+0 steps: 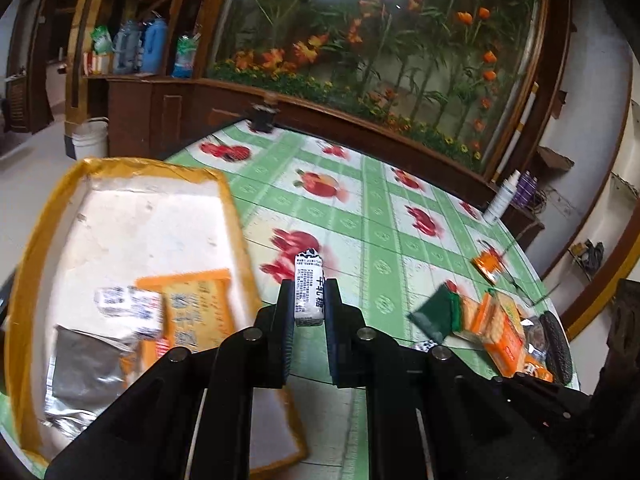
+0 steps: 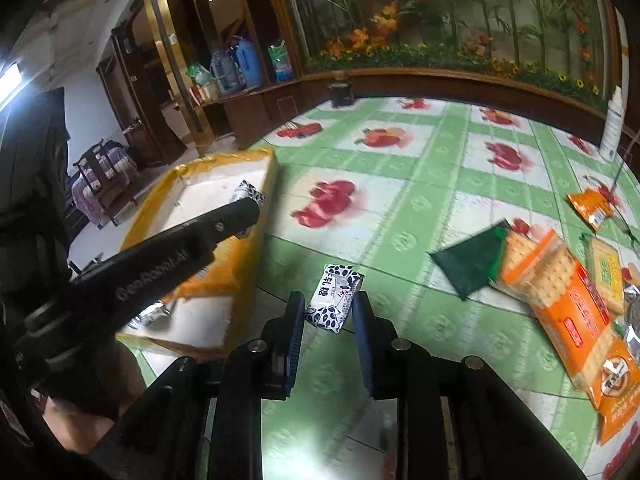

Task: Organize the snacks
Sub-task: 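Carry both candy packets over the tray and lower them near the biscuit pack, then open both grippers to release the candy packets into the tray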

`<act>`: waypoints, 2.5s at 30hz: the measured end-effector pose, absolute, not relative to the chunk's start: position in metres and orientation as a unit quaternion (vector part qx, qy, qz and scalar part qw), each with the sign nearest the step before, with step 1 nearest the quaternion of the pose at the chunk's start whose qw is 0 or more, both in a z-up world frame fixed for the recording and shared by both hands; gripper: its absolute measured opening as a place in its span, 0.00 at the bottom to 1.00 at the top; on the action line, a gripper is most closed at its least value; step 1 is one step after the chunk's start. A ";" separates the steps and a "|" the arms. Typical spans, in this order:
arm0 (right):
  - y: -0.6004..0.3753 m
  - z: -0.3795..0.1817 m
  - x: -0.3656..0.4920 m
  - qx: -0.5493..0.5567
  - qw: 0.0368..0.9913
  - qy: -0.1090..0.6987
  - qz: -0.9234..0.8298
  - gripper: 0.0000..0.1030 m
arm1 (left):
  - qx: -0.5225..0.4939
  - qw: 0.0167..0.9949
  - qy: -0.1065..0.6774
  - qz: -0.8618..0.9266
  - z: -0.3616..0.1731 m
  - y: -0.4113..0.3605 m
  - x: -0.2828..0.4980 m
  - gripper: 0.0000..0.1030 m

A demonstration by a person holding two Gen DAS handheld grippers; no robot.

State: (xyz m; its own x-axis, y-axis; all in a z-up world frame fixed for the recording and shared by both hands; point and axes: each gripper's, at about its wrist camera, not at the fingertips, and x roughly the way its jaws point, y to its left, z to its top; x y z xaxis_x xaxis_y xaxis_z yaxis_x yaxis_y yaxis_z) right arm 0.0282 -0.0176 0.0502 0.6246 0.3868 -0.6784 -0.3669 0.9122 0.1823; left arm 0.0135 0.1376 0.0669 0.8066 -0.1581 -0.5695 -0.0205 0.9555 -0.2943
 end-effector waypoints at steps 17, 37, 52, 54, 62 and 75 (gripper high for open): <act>0.062 0.033 0.020 0.009 0.864 0.390 0.318 0.24 | -0.202 0.920 0.323 0.091 0.034 0.223 -0.004 0.11; 0.077 0.011 0.023 -0.003 0.843 0.423 0.332 0.24 | -0.189 0.909 0.355 0.112 0.022 0.227 -0.001 0.11; 0.077 0.010 0.023 -0.005 0.844 0.423 0.330 0.27 | -0.179 0.907 0.363 0.117 0.020 0.224 0.002 0.11; 0.077 0.010 0.023 -0.005 0.844 0.422 0.330 0.27 | -0.178 0.907 0.363 0.116 0.019 0.224 0.003 0.11; 0.076 0.010 0.023 -0.004 0.845 0.422 0.329 0.27 | -0.185 0.906 0.363 0.115 0.019 0.225 0.003 0.12; 0.075 0.010 0.022 -0.006 0.844 0.422 0.332 0.30 | -0.186 0.910 0.352 0.113 0.024 0.226 -0.001 0.12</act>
